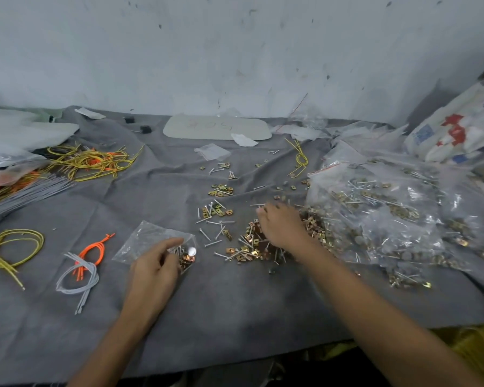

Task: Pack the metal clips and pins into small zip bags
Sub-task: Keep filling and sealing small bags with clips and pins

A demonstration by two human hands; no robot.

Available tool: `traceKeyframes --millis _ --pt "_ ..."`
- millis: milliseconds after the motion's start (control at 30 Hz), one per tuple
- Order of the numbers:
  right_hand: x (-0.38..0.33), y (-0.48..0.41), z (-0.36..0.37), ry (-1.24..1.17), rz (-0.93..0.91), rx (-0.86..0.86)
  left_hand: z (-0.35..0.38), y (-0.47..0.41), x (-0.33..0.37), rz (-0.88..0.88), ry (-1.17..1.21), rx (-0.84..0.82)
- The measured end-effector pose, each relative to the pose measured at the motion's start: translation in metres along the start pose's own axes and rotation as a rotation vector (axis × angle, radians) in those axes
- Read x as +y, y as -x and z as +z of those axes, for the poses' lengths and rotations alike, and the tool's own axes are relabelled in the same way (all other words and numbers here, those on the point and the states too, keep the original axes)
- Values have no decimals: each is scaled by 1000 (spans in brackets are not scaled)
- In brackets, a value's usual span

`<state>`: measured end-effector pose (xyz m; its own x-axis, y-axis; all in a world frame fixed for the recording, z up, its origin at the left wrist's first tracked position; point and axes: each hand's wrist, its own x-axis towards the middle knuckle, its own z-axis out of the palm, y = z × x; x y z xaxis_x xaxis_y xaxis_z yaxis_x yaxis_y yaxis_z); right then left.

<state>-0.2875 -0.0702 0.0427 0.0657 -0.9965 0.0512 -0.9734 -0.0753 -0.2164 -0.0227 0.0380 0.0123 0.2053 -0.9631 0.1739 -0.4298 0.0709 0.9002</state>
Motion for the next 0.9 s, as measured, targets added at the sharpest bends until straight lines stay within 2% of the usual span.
traceKeyframes --millis 100,167,267,400,567,667,800,900 --pt "-16 18 3 -240 -56 -1 0 0 -2 -2 5 6" --pt "-10 26 -4 -308 -41 80 -1 0 -1 5 6 4" --pt "22 32 -13 -269 69 229 -1 0 -2 13 9 0" --pt "65 35 -18 -117 170 265 -1 0 -1 5 10 -5" --pt "67 22 -12 -17 214 174 -2 0 2 -7 20 -2" --pt "52 23 1 50 171 126 -2 0 2 -10 19 0" --pt "23 31 12 -86 78 154 -1 -1 2 -17 22 9" --pt "-14 35 18 -183 14 91 0 -1 1 -28 22 13"
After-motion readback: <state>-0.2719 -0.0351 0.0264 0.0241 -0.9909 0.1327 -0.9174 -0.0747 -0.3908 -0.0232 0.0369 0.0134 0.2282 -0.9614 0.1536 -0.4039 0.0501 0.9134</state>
